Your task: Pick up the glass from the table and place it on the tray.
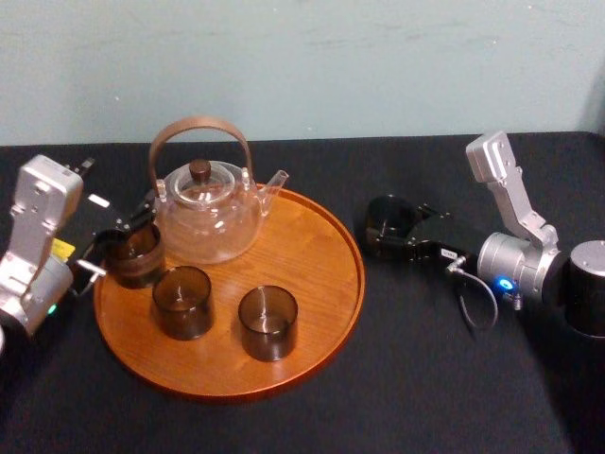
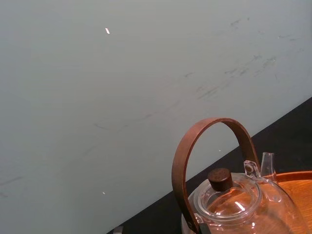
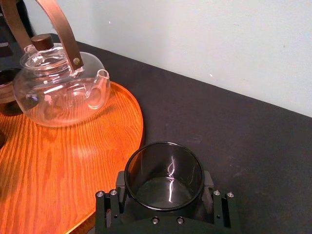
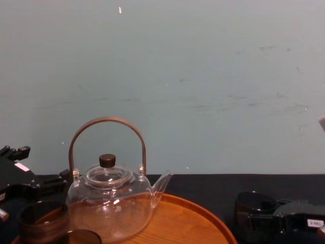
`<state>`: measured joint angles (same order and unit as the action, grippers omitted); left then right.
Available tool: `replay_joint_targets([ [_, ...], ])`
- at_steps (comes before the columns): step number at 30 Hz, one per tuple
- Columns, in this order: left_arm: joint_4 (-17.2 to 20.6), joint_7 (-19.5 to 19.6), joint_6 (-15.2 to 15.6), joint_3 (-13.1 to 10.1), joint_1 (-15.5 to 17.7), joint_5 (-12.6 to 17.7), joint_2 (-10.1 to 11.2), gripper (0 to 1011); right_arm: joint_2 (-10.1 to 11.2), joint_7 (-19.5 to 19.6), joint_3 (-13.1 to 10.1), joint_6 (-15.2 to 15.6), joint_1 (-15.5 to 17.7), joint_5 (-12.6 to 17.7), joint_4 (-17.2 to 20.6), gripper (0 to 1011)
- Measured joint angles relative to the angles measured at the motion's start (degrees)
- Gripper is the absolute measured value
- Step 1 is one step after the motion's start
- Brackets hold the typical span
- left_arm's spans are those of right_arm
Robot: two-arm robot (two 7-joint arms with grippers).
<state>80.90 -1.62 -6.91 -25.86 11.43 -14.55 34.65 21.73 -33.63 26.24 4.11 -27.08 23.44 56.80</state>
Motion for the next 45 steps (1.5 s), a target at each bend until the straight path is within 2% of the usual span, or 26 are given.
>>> replay_joint_targets([
  [9,0.0,0.0,0.0,0.0,0.0,0.0,0.0,1001,0.0,-0.8,-0.4,0.0,0.1,0.7,0.2,908],
  [15,0.0,0.0,0.0,0.0,0.0,0.0,0.0,1001,0.6,-1.4,-0.5,0.0,0.7,1.0,2.8,908],
  [20,0.0,0.0,0.0,0.0,0.0,0.0,0.0,1001,0.7,-2.2,0.3,-0.1,0.6,1.0,5.1,908],
  [25,0.0,0.0,0.0,0.0,0.0,0.0,0.0,1001,-0.1,-3.2,1.7,-0.3,-0.6,0.8,5.1,908],
  [32,0.0,0.0,0.0,0.0,0.0,0.0,0.0,1001,-2.9,-5.4,4.8,-1.2,-4.6,-0.6,0.3,908],
  [36,0.0,0.0,0.0,0.0,0.0,0.0,0.0,1001,-5.1,-6.7,6.3,-2.0,-7.1,-1.4,-3.9,908],
  [45,0.0,0.0,0.0,0.0,0.0,0.0,0.0,1001,-7.5,-8.1,7.7,-2.9,-9.1,-2.1,-8.7,908],
])
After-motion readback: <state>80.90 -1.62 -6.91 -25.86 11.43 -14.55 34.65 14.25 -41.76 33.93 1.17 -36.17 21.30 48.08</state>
